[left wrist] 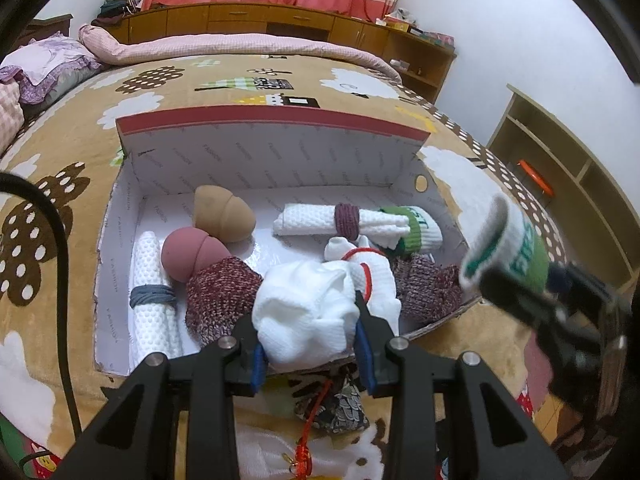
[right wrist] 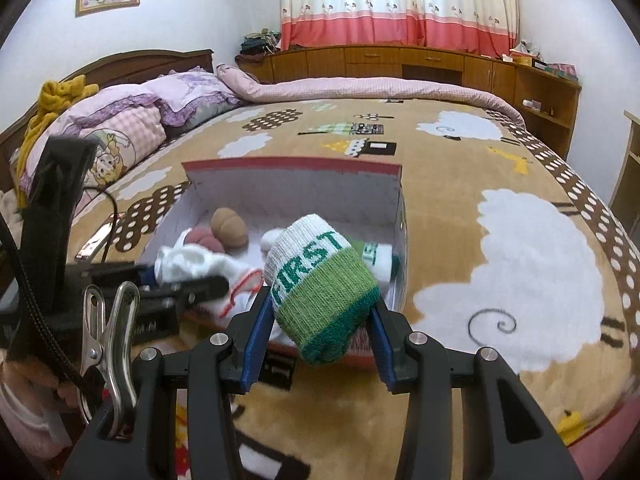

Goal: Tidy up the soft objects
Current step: 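Carry the FIRST sock and white sock over the shoebox with both grippers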

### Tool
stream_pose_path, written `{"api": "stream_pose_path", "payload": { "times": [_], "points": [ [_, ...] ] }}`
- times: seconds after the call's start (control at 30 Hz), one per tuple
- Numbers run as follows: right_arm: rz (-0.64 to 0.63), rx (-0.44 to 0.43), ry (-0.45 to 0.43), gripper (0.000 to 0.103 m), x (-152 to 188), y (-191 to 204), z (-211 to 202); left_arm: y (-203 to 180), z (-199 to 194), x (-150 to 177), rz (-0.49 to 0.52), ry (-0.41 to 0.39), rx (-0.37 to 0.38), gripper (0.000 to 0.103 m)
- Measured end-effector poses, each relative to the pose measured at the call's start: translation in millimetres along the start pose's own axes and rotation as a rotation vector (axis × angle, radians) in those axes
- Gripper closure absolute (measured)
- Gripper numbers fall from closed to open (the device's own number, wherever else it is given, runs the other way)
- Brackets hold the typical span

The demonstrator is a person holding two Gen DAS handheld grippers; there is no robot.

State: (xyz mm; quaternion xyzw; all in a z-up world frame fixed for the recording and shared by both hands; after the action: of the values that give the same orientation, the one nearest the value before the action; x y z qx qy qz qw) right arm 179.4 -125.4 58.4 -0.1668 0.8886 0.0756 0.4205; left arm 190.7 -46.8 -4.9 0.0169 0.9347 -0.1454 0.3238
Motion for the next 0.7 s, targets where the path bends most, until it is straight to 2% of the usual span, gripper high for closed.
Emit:
{"api": "stream_pose_path", "payload": {
  "times": [0.3, 0.7],
  "points": [
    [-0.001, 0.017, -0.007, 0.057, -32.4, -8.3, 31.8, 2.7, 2.8, -3.7, -0.009, -0.001, 0.004, 0.066],
    [0.024, 0.035, 0.052, 0.057, -37.0, -23.0, 80.9, 10.8, 13.7, -1.4, -0.024, 0.022, 0.011, 0.066]
  ]
}}
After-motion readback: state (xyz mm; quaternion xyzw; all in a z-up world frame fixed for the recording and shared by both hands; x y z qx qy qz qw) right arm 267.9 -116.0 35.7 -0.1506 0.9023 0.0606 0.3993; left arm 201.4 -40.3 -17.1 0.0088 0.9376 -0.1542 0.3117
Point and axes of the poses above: each gripper's, at about its wrist camera, not at the fingertips, and z roughly the way its jaws point, y to its left, x to its underside, the point moved 9 cm from there along z, roughly the way its jaws point, and after that the axes turned 6 degrees about -z, right-handed, at the moved point
